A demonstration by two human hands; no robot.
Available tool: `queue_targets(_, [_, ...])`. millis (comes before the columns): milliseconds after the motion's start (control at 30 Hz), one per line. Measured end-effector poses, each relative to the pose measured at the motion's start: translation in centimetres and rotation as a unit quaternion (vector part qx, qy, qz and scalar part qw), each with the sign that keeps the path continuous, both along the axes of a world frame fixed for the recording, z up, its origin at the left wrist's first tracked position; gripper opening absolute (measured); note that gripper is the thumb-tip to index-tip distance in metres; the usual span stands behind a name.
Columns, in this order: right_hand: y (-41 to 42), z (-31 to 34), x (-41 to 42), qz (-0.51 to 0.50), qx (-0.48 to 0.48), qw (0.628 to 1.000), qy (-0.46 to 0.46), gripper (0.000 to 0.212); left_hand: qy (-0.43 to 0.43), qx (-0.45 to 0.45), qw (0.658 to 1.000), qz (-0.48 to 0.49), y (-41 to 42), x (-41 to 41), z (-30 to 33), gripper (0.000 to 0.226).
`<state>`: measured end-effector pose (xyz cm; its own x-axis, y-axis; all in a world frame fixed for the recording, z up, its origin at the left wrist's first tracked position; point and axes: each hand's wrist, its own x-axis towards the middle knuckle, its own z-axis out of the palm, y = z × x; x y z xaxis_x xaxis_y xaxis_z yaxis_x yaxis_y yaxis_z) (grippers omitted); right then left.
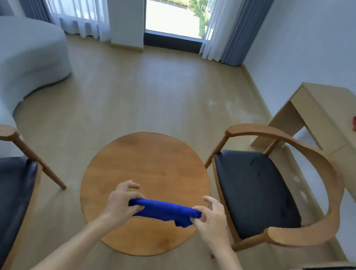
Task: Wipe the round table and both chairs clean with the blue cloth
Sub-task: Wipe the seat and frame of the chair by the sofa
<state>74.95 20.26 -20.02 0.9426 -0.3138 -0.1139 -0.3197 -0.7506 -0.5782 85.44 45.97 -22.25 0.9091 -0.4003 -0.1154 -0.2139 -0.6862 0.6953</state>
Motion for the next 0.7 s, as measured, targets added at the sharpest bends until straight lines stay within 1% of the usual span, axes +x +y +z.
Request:
queue_targets(67, [-1.5,-0.8,0.8,0.018,0.0,1.0,0.011,0.016,-0.002,0.022,1.0,0.015,-1.4,0.3,-0.6,0.014])
queue_targets(267, [-5.1,-3.8,4.0,0.1,0.007,0.994,0.05,0.013,0.039,0.062,0.995,0.073,-4.0,-0.1,-2.6,0.011])
queue_targets(333, [-5.5,-4.9,4.9,0.124,0.01,0.99,0.062,0.014,0.054,0.068,0.99,0.107,-4.2,-0.7,-3.5,0.011])
queue_targets(400, [-5.4,-5.8,6.0,0.141,0.013,0.987,0.08,0.015,0.075,0.089,0.986,0.12,-4.1,-0.7,-4.1,0.012])
queue_targets(500, [-5.3,-6.7,8.3,0.161,0.015,0.982,0.096,0.014,0.102,0.105,0.981,0.131,-4.1,1.0,-4.7,0.012])
queue_targets(567, [-4.9,-7.1,11.3,0.166,0.023,0.981,0.103,0.014,0.117,0.102,0.977,0.143,-4.0,3.8,-4.9,0.012])
queue_targets(600, [-4.5,-7.3,13.1,0.167,0.02,0.98,0.109,0.016,0.116,0.104,0.976,0.149,-3.8,5.5,-5.1,0.011])
queue_targets(633, [-4.2,-7.9,15.0,0.171,0.007,0.979,0.113,0.023,0.111,0.116,0.975,0.156,-3.5,7.5,-5.7,0.01])
queue_targets(667, [-3.7,-8.4,17.0,0.174,-0.007,0.978,0.117,0.034,0.109,0.134,0.972,0.162,-3.3,9.5,-6.1,0.019])
queue_targets(700, [-3.4,-9.3,19.1,0.174,-0.031,0.976,0.13,0.046,0.104,0.165,0.967,0.164,-3.2,11.7,-7.1,0.036])
